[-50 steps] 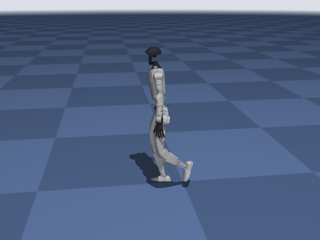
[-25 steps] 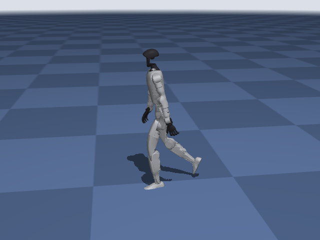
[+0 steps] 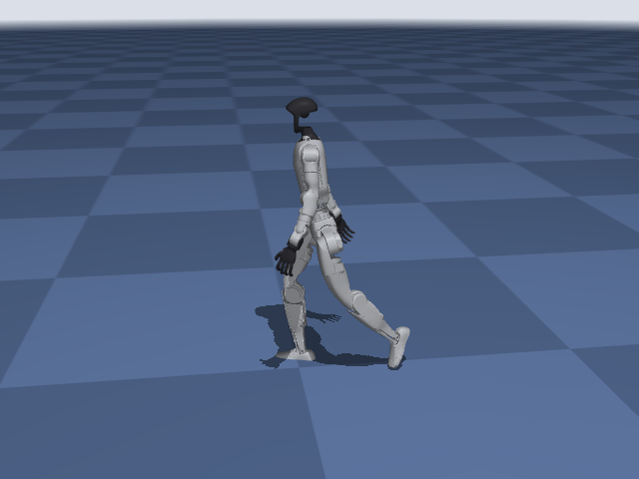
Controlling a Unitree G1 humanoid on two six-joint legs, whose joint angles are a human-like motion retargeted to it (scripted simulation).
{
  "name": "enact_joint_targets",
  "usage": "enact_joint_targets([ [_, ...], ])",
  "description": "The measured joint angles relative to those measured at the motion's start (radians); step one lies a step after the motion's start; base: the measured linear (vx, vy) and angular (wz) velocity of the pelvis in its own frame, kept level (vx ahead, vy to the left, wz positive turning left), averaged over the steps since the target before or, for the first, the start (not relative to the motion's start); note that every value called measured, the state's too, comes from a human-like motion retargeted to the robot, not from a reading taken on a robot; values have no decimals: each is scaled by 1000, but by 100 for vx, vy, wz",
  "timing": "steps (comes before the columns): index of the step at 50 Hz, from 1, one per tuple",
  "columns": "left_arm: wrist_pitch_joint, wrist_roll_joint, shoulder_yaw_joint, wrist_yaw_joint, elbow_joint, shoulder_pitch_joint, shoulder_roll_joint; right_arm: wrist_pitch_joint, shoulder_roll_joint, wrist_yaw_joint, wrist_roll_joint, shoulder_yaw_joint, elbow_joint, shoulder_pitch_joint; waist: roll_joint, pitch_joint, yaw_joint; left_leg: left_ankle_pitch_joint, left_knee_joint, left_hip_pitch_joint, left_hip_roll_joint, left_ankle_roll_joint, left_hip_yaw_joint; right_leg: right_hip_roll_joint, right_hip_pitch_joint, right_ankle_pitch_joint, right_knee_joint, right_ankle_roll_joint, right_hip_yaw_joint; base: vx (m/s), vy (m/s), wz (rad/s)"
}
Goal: Walk run
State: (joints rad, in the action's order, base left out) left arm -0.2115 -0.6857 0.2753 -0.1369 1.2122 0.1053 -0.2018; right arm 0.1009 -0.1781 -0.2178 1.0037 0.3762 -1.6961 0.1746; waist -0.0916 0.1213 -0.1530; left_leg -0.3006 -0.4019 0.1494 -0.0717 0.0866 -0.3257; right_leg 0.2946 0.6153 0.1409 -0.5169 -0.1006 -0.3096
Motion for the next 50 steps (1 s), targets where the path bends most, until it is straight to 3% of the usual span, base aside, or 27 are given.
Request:
enact_joint_targets([
  [2, 30, -109, -24, 52, 87, -61, 17, -27, 8, 15, -44, -38, 18, -17, -70, -11, 41, -56, -234, -46, 7, -74, -126, 50, -110, 34, 32, 15, 2, 143, -24, -2],
  [4, 81, -217, -64, 131, 164, -106, 9, -43, 6, 38, -65, -79, 36, -68, -109, -33, 72, 36, -455, -145, 75, -123, -178, 75, -201, 62, 57, 36, -19, 109, -21, 21],
  [5, 111, -271, -70, 181, 200, -128, 9, -41, 4, 44, -62, -94, 44, -101, -121, -45, 98, 96, -556, -202, 121, -133, -205, 70, -245, 70, 81, 43, -28, 100, -18, -11],
  [7, 146, -362, -4, 246, 263, -177, 35, -11, 0, 19, -23, -119, 65, -177, -89, -59, 141, 162, -661, -355, 173, -96, -162, -3, -346, 52, 184, 54, -67, 75, -11, -34],
  [10, 143, -357, 94, 189, 335, -269, 63, 14, -17, -34, 35, -169, 112, -286, -55, -59, 212, 208, -576, -538, 131, -22, -105, -101, -457, 29, 322, 70, -60, 88, -5, -85],
  [11, 142, -314, 113, 133, 352, -300, 64, 10, -25, -39, 49, -183, 135, -323, -48, -59, 237, 225, -518, -583, 147, -28, -124, -125, -485, 28, 351, 76, -46, 96, -2, -107],
  [15, 198, -180, 186, -44, 408, -400, 69, -26, -48, -40, 70, -211, 266, -450, -7, -71, 322, 310, -159, -697, 199, -115, -226, -209, -610, 55, 440, 111, -2, 97, 8, -93],
  [20, 311, -199, 195, -86, 465, -437, 68, -84, -58, -66, -4, -239, 497, -505, 23, -58, 358, 290, 240, -822, 127, -188, -96, -232, -735, 123, 478, 164, 19, 103, 18, -40],
  [23, 361, -299, 155, -119, 462, -422, 61, -142, -43, -159, -47, -234, 591, -450, 48, -34, 380, 269, 148, -828, 125, -265, -114, -240, -795, 106, 442, 224, 60, 113, 25, -38],
  [25, 371, -381, 124, -147, 422, -402, 63, -175, -29, -228, -56, -200, 603, -383, 70, -16, 394, 238, 87, -799, 165, -256, -104, -259, -829, 27, 400, 275, 79, 123, 26, -22],
  [28, 321, -404, 87, -119, 327, -356, 74, -142, 28, -252, -54, -163, 505, -289, 76, -15, 427, 357, -29, -764, 192, -230, -11, -206, -794, -290, 191, 253, 40, 118, 13, -47],
  [30, 284, -361, 46, -85, 252, -325, 76, -119, 47, -219, -52, -137, 395, -241, 116, -3, 403, 421, 5, -657, 198, -249, -29, -222, -732, -469, -18, 235, -20, 128, 23, 14],
  [32, 243, -279, 6, -52, 198, -272, 72, -107, 21, -170, -46, -141, 278, -216, 132, -9, 397, 441, 50, -564, 221, -238, -86, -200, -621, -421, -245, 197, 1, 97, 21, -22],
  [33, 226, -232, 0, -31, 186, -232, 65, -93, 13, -160, -26, -153, 230, -207, 143, -18, 373, 450, 76, -520, 220, -228, -87, -185, -554, -346, -348, 178, 0, 70, 11, -2],
  [35, 209, -160, 7, 5, 186, -132, 37, -54, 5, -174, 43, -164, 148, -189, 147, -39, 287, 448, 152, -441, 176, -211, -68, -164, -394, -244, -506, 197, 18, 81, 9, 69],
  [37, 208, -139, 11, 14, 184, -35, 0, -5, 6, -193, 91, -144, 86, -158, 142, -54, 207, 441, 219, -381, 130, -196, -19, -176, -270, -208, -515, 224, 16, 79, 4, 143],
  [40, 200, -121, -24, -30, 169, 111, -55, 35, 12, -153, 96, -100, 32, -93, 120, -56, 120, 453, 284, -311, 62, -186, 58, -128, -122, -129, -389, 208, -41, 96, -1, 154],
  [43, 165, -108, -63, -82, 106, 216, -103, 22, 20, -60, 74, -70, 13, -12, 96, -60, 75, 492, 319, -226, 27, -159, 108, -67, -29, -43, -122, 121, -112, 94, -10, 107],
  [46, 112, -73, -100, -97, -5, 269, -133, 12, 29, 16, 73, -37, -4, 48, 85, -58, 45, 540, 345, -138, 11, -142, 149, -110, 34, 32, 206, 45, -117, 101, -19, 79],
  [48, 60, -40, -115, -78, -85, 270, -138, 4, 32, 35, 74, -22, -4, 84, 77, -38, 41, 571, 351, -91, 4, -126, 162, -127, 74, 33, 352, 78, -120, 114, -25, 43],
  [50, -1, -12, -113, -40, -146, 243, -126, -9, 33, 8, 56, -26, -4, 116, 75, -23, 41, 579, 340, -39, 5, -89, 176, -125, 85, 30, 334, 57, -150, 122, -26, 18],
])
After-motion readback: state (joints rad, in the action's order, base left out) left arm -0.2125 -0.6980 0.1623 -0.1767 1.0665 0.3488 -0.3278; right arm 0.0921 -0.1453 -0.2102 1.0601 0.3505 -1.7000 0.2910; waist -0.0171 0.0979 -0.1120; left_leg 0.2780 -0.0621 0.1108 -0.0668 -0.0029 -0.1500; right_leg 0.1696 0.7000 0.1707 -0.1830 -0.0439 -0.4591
